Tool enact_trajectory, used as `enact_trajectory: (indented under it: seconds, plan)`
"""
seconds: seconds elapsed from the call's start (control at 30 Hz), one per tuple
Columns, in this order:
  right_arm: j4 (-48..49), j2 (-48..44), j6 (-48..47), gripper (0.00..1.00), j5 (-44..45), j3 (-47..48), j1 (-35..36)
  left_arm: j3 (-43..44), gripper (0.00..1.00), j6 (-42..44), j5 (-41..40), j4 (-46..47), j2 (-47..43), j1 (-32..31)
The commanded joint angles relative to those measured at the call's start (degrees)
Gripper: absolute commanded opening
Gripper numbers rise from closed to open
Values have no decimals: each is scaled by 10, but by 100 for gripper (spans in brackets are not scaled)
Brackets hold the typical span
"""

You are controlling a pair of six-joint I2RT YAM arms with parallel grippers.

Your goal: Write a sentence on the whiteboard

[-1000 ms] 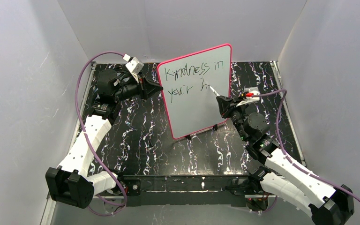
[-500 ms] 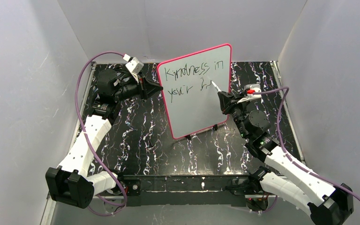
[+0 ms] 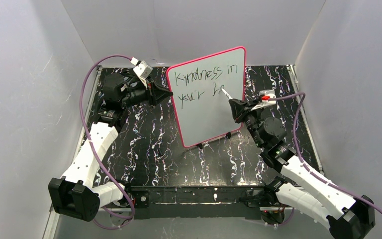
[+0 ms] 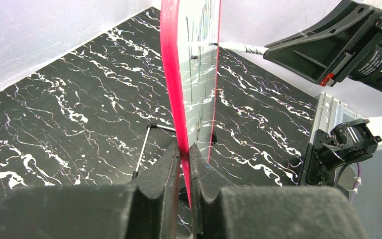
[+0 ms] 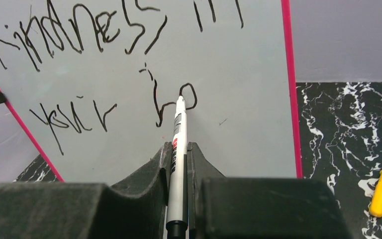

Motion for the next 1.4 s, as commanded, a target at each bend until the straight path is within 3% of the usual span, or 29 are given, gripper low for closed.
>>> enact_trajectory:
  seconds: [0.0,0.5,1.1,1.37]
  plan:
    - [-11,-16,25,1,-5,-19,-2,-4,0,2,25,-19,-8,-7]
    - [-43,-44,15,1,50,-15,-3,-5,0,2,25,-19,-8,-7]
    - [18,-14,-45,1,56,26,-2,-6,0,3,25,-19,-9,-8]
    - [0,-12,-43,1,26,27,-3,-5,0,3,25,-19,-8,-8]
